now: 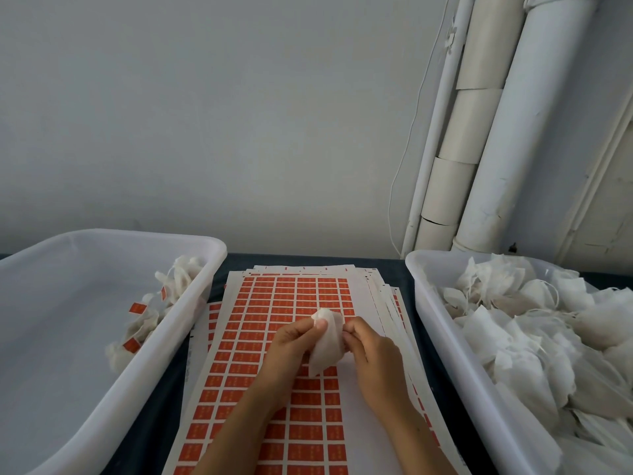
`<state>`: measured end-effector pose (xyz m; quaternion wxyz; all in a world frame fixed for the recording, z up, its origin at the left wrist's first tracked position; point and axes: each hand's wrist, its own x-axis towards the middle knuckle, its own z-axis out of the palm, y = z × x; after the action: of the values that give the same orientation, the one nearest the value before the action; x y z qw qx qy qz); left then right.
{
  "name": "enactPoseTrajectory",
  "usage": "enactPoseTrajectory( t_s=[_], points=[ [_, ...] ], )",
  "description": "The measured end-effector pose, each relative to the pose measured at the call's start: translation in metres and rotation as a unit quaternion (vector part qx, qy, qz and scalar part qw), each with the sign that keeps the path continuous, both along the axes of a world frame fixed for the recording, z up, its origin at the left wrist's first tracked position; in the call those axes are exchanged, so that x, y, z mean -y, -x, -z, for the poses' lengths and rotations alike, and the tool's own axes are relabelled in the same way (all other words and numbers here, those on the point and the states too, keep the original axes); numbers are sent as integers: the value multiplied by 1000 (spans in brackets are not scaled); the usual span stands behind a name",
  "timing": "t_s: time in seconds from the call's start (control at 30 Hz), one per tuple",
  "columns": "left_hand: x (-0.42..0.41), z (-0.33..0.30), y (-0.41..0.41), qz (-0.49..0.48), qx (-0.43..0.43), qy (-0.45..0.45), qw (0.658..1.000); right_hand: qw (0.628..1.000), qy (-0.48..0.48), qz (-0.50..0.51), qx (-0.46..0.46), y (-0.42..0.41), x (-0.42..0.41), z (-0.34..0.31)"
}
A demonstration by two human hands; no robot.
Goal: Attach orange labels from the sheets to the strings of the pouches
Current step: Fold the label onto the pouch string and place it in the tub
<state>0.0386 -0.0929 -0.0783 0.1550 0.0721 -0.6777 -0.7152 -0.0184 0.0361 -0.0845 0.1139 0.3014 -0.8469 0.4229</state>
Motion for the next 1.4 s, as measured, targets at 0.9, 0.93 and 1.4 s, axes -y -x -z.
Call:
enactPoseTrajectory(
  t_s=[0.9,0.93,1.4],
  points=[
    [-4,-3,-4,-34,-83,93,992,991,121,-40,-31,-14,4,-13],
    [-5,-4,-3,-50,-87,98,990,992,117,-44,-22,-14,4,-12],
    [-11,-2,0,-99,-121,274,949,990,134,-52,-9,-16,11,-7]
  ],
)
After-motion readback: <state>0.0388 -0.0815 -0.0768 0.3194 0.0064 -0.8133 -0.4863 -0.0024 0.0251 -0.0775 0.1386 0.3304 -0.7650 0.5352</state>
